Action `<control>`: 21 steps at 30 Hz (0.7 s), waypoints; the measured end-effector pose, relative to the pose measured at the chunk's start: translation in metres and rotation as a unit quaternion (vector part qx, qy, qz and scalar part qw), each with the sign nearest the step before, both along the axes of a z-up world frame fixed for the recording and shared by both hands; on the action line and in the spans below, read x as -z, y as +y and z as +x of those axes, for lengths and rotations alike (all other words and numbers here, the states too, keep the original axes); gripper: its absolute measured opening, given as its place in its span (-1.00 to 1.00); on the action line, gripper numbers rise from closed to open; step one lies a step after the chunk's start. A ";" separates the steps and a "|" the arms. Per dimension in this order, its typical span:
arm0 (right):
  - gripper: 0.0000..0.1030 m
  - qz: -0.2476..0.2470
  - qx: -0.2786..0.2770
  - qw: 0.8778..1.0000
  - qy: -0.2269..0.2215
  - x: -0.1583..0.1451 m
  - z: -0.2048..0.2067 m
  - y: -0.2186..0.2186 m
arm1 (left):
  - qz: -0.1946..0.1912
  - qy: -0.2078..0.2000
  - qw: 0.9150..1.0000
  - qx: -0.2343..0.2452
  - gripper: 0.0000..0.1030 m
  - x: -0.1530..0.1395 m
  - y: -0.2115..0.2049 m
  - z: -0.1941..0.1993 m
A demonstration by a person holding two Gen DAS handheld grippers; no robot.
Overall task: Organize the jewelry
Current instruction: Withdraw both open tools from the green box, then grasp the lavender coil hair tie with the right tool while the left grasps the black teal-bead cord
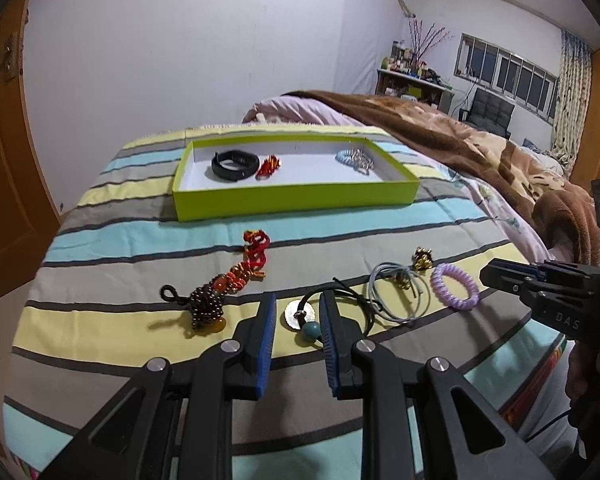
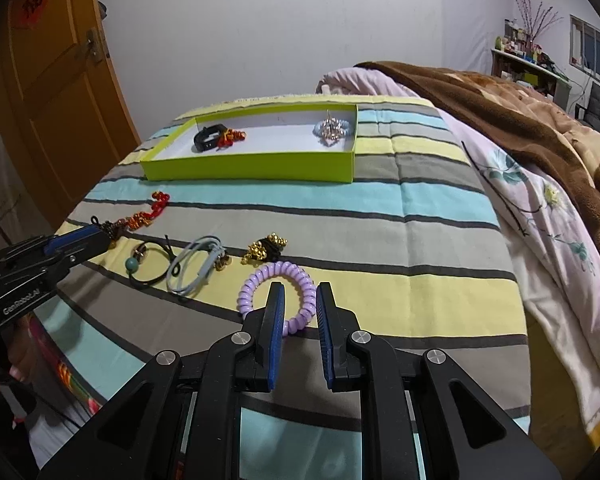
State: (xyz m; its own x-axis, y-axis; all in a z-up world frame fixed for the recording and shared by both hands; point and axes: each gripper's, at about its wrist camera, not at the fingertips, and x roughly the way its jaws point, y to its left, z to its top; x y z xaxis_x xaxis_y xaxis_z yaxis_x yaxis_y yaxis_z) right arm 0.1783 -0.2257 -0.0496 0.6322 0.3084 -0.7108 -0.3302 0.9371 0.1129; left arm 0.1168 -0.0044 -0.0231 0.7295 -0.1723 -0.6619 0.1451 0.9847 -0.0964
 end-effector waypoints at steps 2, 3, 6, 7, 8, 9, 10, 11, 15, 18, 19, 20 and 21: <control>-0.68 -0.003 -0.003 1.000 0.005 0.004 0.003 0.002 | 0.002 0.008 1.000 0.001 -0.55 0.006 -0.001 0.005; -0.68 -0.005 -0.004 1.000 0.008 0.006 0.005 0.003 | 0.004 0.011 1.000 0.002 -0.55 0.009 -0.002 0.007; -0.68 -0.006 -0.006 1.000 0.014 0.011 0.010 0.005 | 0.006 0.018 1.000 0.005 -0.55 0.014 -0.004 0.012; -0.68 -0.007 -0.007 1.000 0.015 0.011 0.011 0.006 | 0.007 0.021 1.000 0.005 -0.55 0.016 -0.004 0.013; -0.68 -0.008 -0.007 1.000 0.016 0.012 0.013 0.006 | 0.008 0.024 1.000 0.006 -0.55 0.017 -0.004 0.015; -0.68 -0.009 -0.008 1.000 0.017 0.013 0.014 0.007 | 0.010 0.026 1.000 0.005 -0.55 0.018 -0.005 0.016; -0.68 -0.010 -0.009 1.000 0.018 0.014 0.015 0.007 | 0.012 0.029 1.000 0.005 -0.55 0.019 -0.005 0.018; -0.68 -0.011 -0.009 1.000 0.018 0.014 0.016 0.008 | 0.014 0.032 0.999 0.004 -0.55 0.020 -0.006 0.020; -0.68 -0.021 -0.006 0.999 0.028 0.017 0.022 0.009 | 0.020 0.043 0.999 0.003 -0.55 0.024 -0.008 0.026; -0.68 -0.026 -0.008 0.999 0.028 0.019 0.023 0.010 | 0.033 0.046 0.998 0.002 -0.55 0.026 -0.012 0.028; -0.68 -0.030 -0.009 0.999 0.027 0.019 0.022 0.011 | 0.040 0.046 0.998 0.002 -0.55 0.026 -0.014 0.029; -0.68 -0.035 -0.009 0.999 0.026 0.019 0.022 0.012 | 0.048 0.045 0.998 0.003 -0.55 0.026 -0.016 0.029; -0.68 -0.038 -0.009 0.999 0.025 0.019 0.021 0.012 | 0.059 0.044 0.997 0.004 -0.55 0.026 -0.019 0.028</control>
